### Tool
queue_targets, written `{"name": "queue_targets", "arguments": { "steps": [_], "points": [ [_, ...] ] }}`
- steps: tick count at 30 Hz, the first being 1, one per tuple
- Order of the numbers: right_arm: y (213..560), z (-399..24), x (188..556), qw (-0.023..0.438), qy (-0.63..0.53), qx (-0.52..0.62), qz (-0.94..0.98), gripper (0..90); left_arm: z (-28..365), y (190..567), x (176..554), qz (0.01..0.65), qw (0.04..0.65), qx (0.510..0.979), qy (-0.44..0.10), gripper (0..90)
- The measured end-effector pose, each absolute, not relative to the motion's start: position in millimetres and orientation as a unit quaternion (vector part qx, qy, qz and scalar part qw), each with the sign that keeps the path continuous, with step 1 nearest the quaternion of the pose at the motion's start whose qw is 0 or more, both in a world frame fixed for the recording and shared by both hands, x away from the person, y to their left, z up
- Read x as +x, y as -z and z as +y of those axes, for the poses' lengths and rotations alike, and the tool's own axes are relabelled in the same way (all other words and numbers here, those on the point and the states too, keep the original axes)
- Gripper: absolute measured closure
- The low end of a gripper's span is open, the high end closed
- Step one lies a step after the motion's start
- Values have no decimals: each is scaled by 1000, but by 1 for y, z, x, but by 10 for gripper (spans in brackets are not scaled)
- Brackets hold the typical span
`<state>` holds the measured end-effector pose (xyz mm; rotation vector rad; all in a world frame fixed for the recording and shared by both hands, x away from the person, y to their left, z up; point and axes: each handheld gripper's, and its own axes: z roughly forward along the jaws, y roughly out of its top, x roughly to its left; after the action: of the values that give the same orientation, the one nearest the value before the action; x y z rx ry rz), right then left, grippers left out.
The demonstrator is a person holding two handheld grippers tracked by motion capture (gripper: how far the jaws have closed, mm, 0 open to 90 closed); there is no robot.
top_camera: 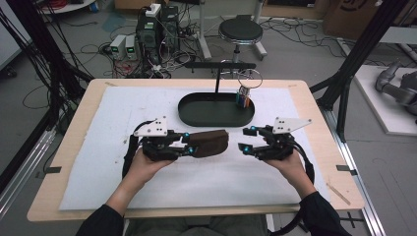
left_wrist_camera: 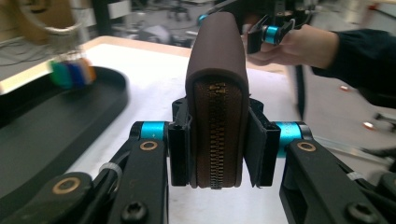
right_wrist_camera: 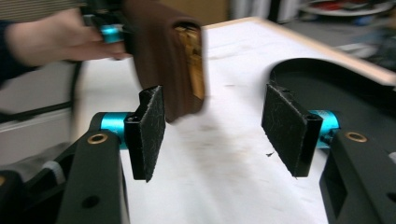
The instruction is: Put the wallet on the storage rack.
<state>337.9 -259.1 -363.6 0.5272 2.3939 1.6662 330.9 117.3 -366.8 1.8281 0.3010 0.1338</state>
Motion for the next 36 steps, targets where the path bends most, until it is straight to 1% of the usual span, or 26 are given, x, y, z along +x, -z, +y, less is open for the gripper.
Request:
{"name": "queue_targets", "arguments": {
  "steps": [1, 3, 7, 13, 15, 23, 25, 36],
  "points": [
    [364, -264, 339, 103, -560, 192, 799, 389, 119, 366, 332, 146, 597, 786, -68, 661],
    [366, -273, 342, 129, -562, 219, 787, 382, 119, 366, 333, 154, 598, 783, -74, 661],
    [370, -289, 346, 178, -548, 275, 770, 378, 119, 360, 338, 185, 592, 776, -112, 662],
    [375, -306, 350, 218, -532, 329, 750, 377, 116, 355, 347, 210, 598, 761, -136, 662],
    [376, -310, 350, 224, -531, 340, 743, 377, 112, 353, 353, 222, 599, 754, -152, 661],
    [380, -326, 353, 245, -521, 367, 730, 376, 104, 353, 371, 252, 594, 744, -175, 662],
    [381, -330, 354, 248, -520, 373, 727, 376, 99, 351, 378, 256, 586, 744, -194, 662],
    [383, -338, 354, 260, -517, 386, 719, 376, 79, 349, 404, 265, 576, 744, -213, 662]
  ]
}}
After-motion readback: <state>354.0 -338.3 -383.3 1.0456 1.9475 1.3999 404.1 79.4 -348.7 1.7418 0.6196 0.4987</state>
